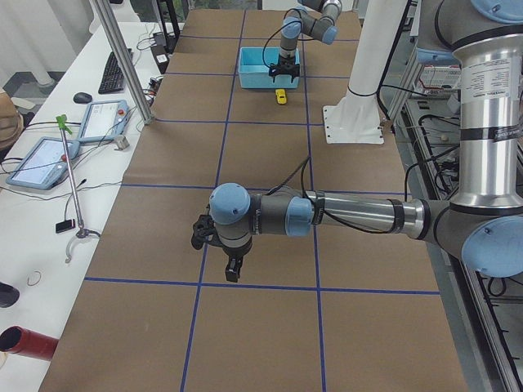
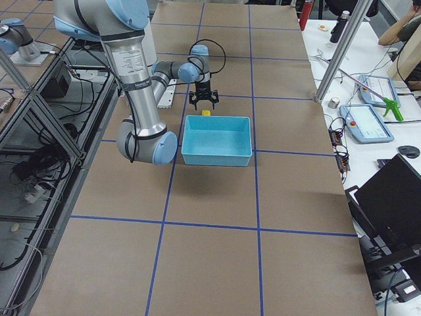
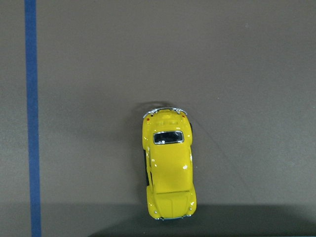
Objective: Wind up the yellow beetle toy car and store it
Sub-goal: 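Close the right gripper on the yellow car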
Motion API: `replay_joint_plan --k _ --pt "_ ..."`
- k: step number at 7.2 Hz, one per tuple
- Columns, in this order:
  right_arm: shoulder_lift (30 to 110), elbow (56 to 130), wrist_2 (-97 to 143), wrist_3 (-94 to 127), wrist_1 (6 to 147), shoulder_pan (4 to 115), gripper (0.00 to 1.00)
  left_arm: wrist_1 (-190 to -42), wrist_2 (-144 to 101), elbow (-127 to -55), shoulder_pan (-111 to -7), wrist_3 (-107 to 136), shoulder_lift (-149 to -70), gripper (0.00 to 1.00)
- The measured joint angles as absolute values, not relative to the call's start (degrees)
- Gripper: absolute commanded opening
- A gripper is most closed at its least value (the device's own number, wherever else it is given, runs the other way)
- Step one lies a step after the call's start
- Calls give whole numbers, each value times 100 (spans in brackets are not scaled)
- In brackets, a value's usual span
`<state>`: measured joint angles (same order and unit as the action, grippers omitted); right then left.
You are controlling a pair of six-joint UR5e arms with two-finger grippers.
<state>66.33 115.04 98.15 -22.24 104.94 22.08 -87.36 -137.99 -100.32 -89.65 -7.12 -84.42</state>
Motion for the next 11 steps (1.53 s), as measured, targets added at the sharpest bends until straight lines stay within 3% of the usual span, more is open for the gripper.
replay_joint_plan --k 11 --pt "6360 10732 9590 -2173 10100 2036 100 -8736 -13799 -10024 -8965 -712 -8434 100"
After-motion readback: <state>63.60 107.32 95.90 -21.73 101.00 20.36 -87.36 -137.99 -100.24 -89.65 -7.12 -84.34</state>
